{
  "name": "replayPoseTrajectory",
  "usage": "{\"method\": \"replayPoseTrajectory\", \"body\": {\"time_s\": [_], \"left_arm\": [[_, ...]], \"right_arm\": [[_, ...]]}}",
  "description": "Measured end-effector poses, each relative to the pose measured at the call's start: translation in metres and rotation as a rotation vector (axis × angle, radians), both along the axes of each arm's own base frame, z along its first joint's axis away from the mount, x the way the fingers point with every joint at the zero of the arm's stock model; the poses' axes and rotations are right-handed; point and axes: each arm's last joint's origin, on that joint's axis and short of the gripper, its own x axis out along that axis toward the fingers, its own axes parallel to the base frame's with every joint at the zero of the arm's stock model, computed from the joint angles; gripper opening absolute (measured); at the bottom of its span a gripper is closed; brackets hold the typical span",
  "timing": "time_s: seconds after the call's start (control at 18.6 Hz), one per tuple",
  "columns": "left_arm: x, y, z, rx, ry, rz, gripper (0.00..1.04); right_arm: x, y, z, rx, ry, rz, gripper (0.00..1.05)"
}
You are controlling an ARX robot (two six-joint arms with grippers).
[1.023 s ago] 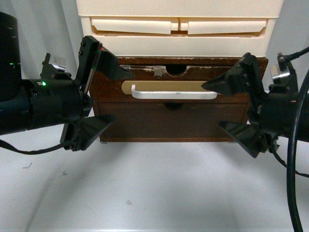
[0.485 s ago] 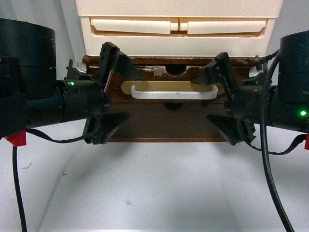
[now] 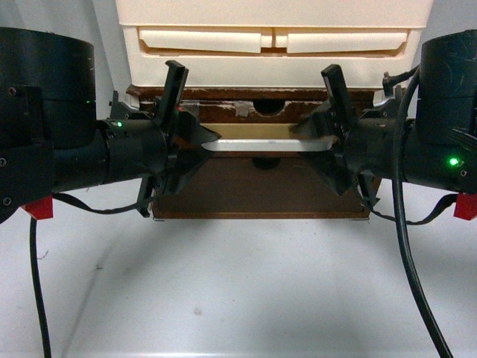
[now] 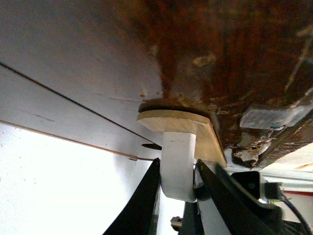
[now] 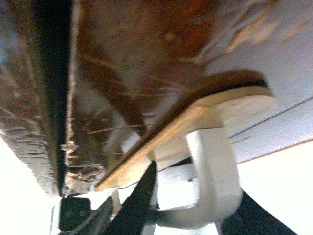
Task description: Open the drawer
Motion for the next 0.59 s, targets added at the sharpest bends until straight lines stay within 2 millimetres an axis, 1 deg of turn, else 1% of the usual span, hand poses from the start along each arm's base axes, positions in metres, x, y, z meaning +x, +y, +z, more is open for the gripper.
{"method": "replayPoseTrajectory", "body": {"time_s": [0.05, 0.11, 0.38, 0.48, 0.59], "left_arm": [[0.000, 0.000, 0.000, -0.022, 0.017, 0.010, 0.16], [0.000, 0.001, 0.000, -0.040, 0.031, 0.013, 0.15], [-0.005, 0.002, -0.001, -0.061, 0.032, 0.022, 0.14], [-0.013, 0.003, 0.000, -0.065, 0.030, 0.023, 0.14], [-0.028, 0.004, 0.000, -0.068, 0.034, 0.009, 0.14]], "right_arm": [[0.000, 0.000, -0.001, 0.012, 0.005, -0.005, 0.27], [0.000, 0.000, 0.000, 0.057, 0.036, -0.021, 0.23], [-0.005, 0.000, 0.000, 0.118, 0.069, -0.046, 0.19], [-0.015, 0.002, 0.001, 0.120, 0.076, -0.046, 0.19], [-0.028, 0.002, 0.002, 0.121, 0.081, -0.045, 0.19]]}}
